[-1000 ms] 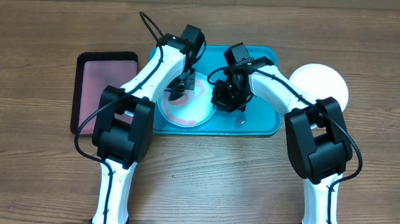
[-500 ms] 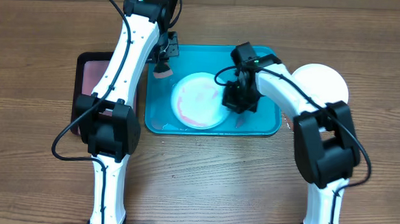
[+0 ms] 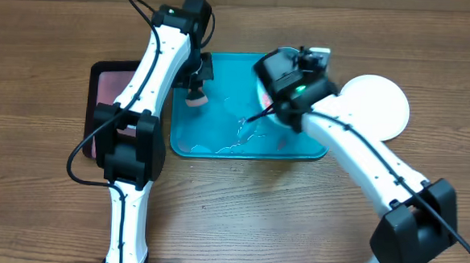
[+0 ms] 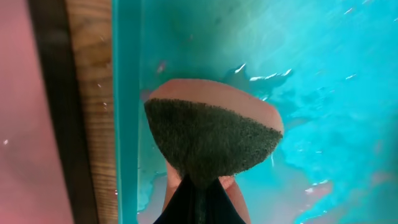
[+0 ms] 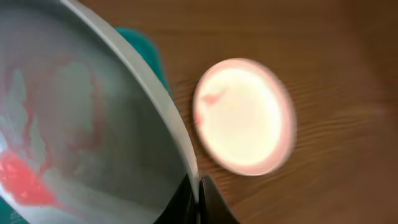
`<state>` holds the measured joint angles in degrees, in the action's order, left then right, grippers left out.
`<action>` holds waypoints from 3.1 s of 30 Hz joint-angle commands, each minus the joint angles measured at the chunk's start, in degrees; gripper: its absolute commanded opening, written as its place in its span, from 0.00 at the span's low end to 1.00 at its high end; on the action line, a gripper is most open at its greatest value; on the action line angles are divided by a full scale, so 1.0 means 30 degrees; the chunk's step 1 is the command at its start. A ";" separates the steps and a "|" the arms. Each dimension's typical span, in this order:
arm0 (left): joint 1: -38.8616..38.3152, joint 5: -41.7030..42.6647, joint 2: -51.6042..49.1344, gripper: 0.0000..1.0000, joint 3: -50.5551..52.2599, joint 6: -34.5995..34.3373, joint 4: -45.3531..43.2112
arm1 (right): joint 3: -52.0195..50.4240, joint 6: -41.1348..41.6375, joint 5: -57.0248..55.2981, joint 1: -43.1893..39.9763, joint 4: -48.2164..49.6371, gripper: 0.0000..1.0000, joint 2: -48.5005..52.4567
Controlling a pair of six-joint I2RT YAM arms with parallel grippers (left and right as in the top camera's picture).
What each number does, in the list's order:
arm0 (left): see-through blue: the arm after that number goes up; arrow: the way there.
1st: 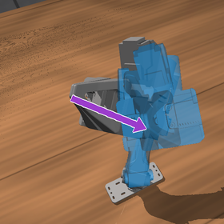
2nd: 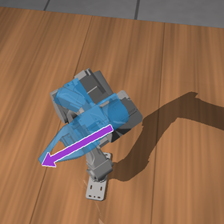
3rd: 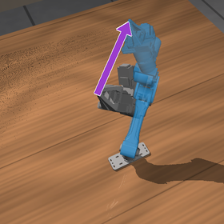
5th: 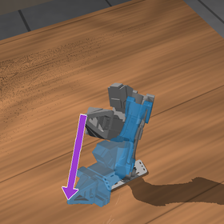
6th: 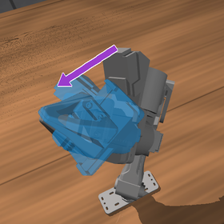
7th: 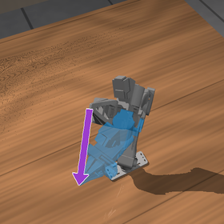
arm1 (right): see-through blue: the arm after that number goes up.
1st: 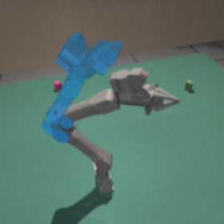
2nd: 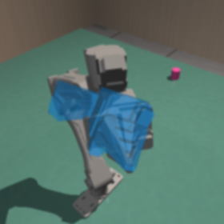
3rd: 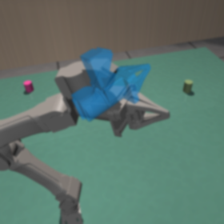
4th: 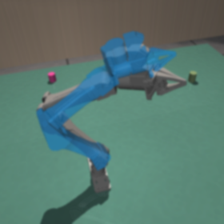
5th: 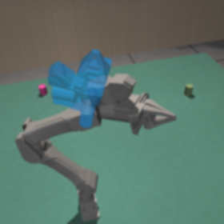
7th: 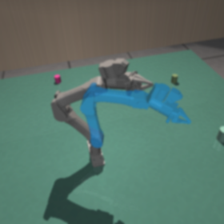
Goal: Clean dirty plates on tray and stack at the side
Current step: 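Lift the white plate with right gripper and stack it on the plates at right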
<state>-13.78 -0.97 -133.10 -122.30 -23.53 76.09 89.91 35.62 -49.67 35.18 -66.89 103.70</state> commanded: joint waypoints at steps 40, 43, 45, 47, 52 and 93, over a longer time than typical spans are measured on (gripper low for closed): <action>-0.0073 0.0780 -0.0284 0.04 0.0772 0.0255 -0.0619 | 0.0189 0.4218 -1.1526 0.3249 -0.2470 0.04 -0.0998; -0.0073 0.0772 -0.0284 0.04 0.0772 0.0255 -0.0619 | 0.0189 0.4218 -0.9887 0.2922 -0.2535 0.04 -0.0998; -0.0073 0.0780 -0.0284 0.04 0.0772 0.0262 -0.0619 | 0.0189 0.4218 -0.8830 0.2637 -0.2659 0.04 -0.0998; -0.0073 0.0780 -0.0284 0.04 0.0772 0.0262 -0.0619 | 0.0175 0.4218 -0.7577 0.2346 -0.2688 0.04 -0.0998; -0.0073 0.0780 -0.0284 0.04 0.0772 0.0255 -0.0612 | 0.0131 0.4218 -0.3497 0.1639 -0.2288 0.04 -0.0991; -0.0146 0.0780 -0.0284 0.04 0.0772 0.0262 -0.0838 | 0.0015 -0.4816 1.6764 -1.7879 0.0991 0.04 -0.0517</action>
<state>-13.78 0.89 -133.34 -120.03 -23.46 73.67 89.89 20.18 5.28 -18.76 -64.07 103.02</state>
